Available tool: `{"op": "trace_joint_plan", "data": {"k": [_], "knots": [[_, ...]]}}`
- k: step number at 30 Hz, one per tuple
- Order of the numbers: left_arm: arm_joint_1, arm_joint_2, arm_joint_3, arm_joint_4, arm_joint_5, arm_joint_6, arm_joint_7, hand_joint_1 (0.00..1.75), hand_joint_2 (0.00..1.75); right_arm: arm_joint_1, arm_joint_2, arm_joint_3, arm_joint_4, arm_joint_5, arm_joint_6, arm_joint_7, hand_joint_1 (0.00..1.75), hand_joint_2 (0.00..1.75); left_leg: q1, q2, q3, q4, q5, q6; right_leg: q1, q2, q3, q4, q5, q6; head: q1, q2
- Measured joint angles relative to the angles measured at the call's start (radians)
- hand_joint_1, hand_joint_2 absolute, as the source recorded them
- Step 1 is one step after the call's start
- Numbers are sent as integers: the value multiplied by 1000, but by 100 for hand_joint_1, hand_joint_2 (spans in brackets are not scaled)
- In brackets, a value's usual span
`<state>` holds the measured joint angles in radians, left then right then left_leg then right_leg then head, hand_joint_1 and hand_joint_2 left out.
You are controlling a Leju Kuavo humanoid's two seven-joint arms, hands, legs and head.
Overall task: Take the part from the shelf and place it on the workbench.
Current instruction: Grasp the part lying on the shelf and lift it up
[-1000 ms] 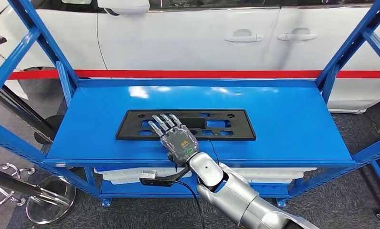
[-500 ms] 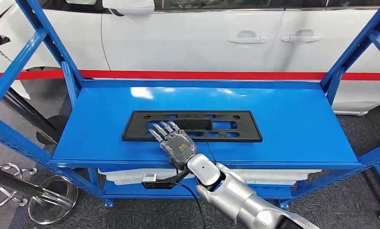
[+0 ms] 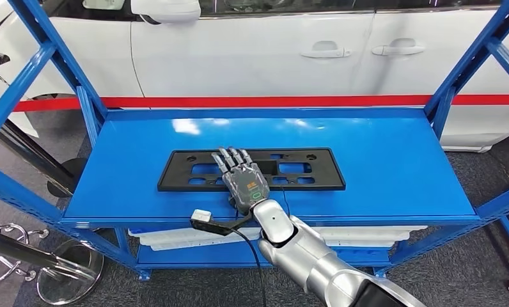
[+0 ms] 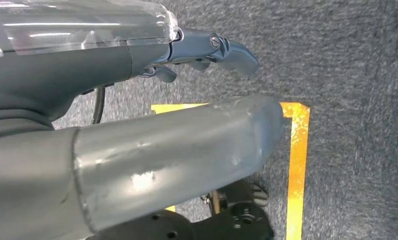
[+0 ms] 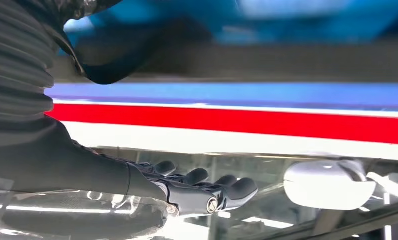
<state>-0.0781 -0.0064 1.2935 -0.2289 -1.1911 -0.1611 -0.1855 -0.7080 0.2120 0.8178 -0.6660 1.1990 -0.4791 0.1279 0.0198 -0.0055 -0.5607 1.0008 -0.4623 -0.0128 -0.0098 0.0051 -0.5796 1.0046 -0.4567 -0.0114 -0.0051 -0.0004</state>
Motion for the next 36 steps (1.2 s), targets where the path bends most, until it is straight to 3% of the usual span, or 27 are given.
{"op": "trace_joint_plan", "data": {"k": [2,4,5,8,9,10,11,13,15,19,21,23,24,25,26,28,30,34,36], "knots": [[0,2,-7,0,-7,-1,-1,0,0,-21,4,-16,25,25,-5,23,0,175,-2,-1,1,-7,3,14,2,1,-1,-4,4,10,0,0],[-1,4,-13,0,-15,-3,-4,0,0,-39,4,-23,51,79,1,66,0,175,2,0,4,-16,9,27,1,1,-7,14,-12,17,0,0],[-2,4,-16,0,-19,-5,-5,0,0,-47,4,-24,67,113,10,94,0,175,4,1,6,-20,12,33,1,0,-22,50,-35,21,0,0],[-6,7,-29,0,-31,-7,-8,0,0,-59,0,-24,132,207,52,192,0,175,1,2,6,-22,13,43,0,-1,-113,247,-126,27,0,0],[-6,7,-33,0,-34,-7,-8,0,0,-61,-4,-25,154,226,61,216,0,175,0,1,6,-21,12,43,0,-1,-132,285,-133,27,0,0],[-5,7,-36,0,-36,-7,-7,0,0,-64,-9,-26,172,237,66,233,0,175,-1,1,8,-21,12,44,0,-1,-133,284,-119,25,0,0],[-5,8,-37,0,-37,-8,-7,0,0,-69,-13,-28,188,243,69,243,0,175,-2,0,11,-21,11,44,1,-1,-113,241,-87,21,0,0],[-7,8,-40,0,-39,-8,-6,0,0,-84,-18,-34,213,248,78,256,0,175,-6,0,16,-20,7,42,7,-1,-44,97,-17,7,0,0],[-9,8,-43,0,-42,-8,-4,0,0,-96,-21,-40,234,251,93,272,6,175,-9,0,17,-17,2,35,13,0,-2,6,9,-3,0,0],[-12,12,-48,1,-46,-5,3,0,0,-113,-33,-54,267,260,147,319,173,175,-9,2,16,-9,-10,15,10,-1,9,-16,10,-13,0,0],[-12,14,-50,1,-47,-4,5,0,0,-117,-40,-61,279,263,169,328,175,175,-8,4,-12,58,-56,7,5,-5,15,-25,15,-20,0,0],[-11,16,-53,2,-47,-5,5,0,0,-117,-51,-68,293,266,188,332,175,175,-5,4,-64,181,-116,-1,6,-8,15,-25,15,-22,0,0],[-11,17,-54,2,-46,-7,4,0,0,-117,-54,-73,299,268,199,332,175,175,-3,4,-84,226,-129,-3,6,-8,15,-24,15,-23,0,0],[-10,17,-55,2,-46,-10,1,0,0,-117,-57,-78,305,270,209,332,175,175,-2,4,-88,239,-123,-5,6,-8,15,-22,15,-22,0,0],[-10,17,-55,2,-45,-15,-4,0,0,-117,-58,-84,308,272,217,331,175,175,0,4,-75,215,-101,-6,5,-8,15,-19,14,-22,0,0],[-11,17,-56,2,-44,-26,-19,0,0,-122,-60,-92,310,277,225,327,175,175,3,4,-13,92,-42,-8,3,-8,14,-14,13,-15,0,0],[-13,17,-58,2,-43,-35,-37,0,0,-128,-64,-99,310,280,232,322,175,175,2,1,31,2,-16,0,5,-7,11,-9,12,-3,0,0],[-12,17,-62,3,-43,-50,-70,0,0,-132,-75,-116,312,281,232,313,175,175,-1,0,35,-20,-3,31,5,-4,6,-6,12,20,1,0],[-13,18,-62,3,-41,-57,-81,0,0,-132,-81,-124,313,281,225,303,175,175,0,3,33,-27,6,45,3,-4,-25,62,-36,28,1,0]]}}
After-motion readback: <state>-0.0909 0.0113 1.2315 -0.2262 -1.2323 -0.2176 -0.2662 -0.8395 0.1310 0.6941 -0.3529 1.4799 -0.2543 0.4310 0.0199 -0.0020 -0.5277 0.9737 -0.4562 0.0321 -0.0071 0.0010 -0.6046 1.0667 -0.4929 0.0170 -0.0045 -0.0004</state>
